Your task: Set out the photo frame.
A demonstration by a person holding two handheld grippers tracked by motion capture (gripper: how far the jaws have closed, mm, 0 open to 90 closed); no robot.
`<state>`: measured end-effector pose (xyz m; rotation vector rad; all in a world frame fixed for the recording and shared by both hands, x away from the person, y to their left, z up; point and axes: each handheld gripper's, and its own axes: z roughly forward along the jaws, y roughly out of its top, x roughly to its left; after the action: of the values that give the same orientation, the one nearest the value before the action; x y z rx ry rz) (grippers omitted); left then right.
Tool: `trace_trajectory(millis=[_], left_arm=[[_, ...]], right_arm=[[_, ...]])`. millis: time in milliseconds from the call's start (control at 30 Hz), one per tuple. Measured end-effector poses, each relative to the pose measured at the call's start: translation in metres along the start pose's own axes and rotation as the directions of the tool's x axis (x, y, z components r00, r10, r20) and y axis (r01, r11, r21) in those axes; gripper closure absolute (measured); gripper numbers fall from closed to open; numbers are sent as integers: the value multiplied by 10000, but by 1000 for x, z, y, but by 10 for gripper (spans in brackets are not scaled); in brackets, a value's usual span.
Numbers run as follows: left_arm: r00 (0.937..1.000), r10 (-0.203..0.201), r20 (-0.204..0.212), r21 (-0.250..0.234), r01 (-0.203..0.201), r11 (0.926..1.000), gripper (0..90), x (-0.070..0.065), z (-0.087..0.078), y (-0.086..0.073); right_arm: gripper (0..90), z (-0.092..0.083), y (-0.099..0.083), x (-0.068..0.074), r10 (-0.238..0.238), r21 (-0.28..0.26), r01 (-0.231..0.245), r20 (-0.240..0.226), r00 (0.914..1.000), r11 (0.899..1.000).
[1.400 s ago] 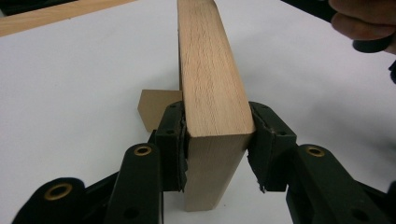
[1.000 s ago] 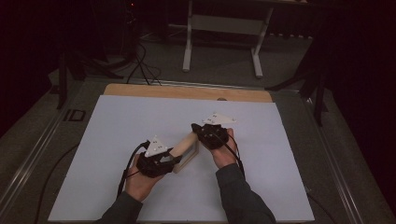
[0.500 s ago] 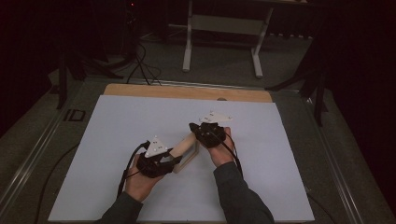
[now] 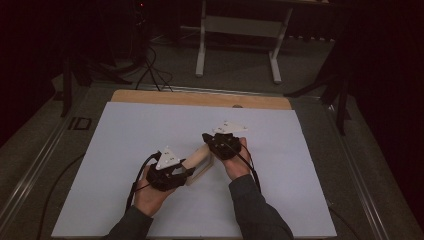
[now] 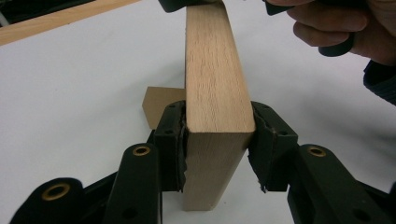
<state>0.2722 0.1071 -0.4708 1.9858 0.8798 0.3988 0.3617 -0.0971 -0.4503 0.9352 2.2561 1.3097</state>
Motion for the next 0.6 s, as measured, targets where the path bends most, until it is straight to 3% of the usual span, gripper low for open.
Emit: trace_trajectory(millis=[300, 600], left_arm=[[9994, -153, -320, 89, 156, 9998, 569, 3, 1, -1], [9950, -430, -899, 352, 464, 9983, 544, 8, 3, -3]], right_arm=[[897, -5, -1, 0, -113, 154, 111, 120, 9999, 9998], [897, -14, -2, 0, -317, 505, 305, 224, 9992, 9983]])
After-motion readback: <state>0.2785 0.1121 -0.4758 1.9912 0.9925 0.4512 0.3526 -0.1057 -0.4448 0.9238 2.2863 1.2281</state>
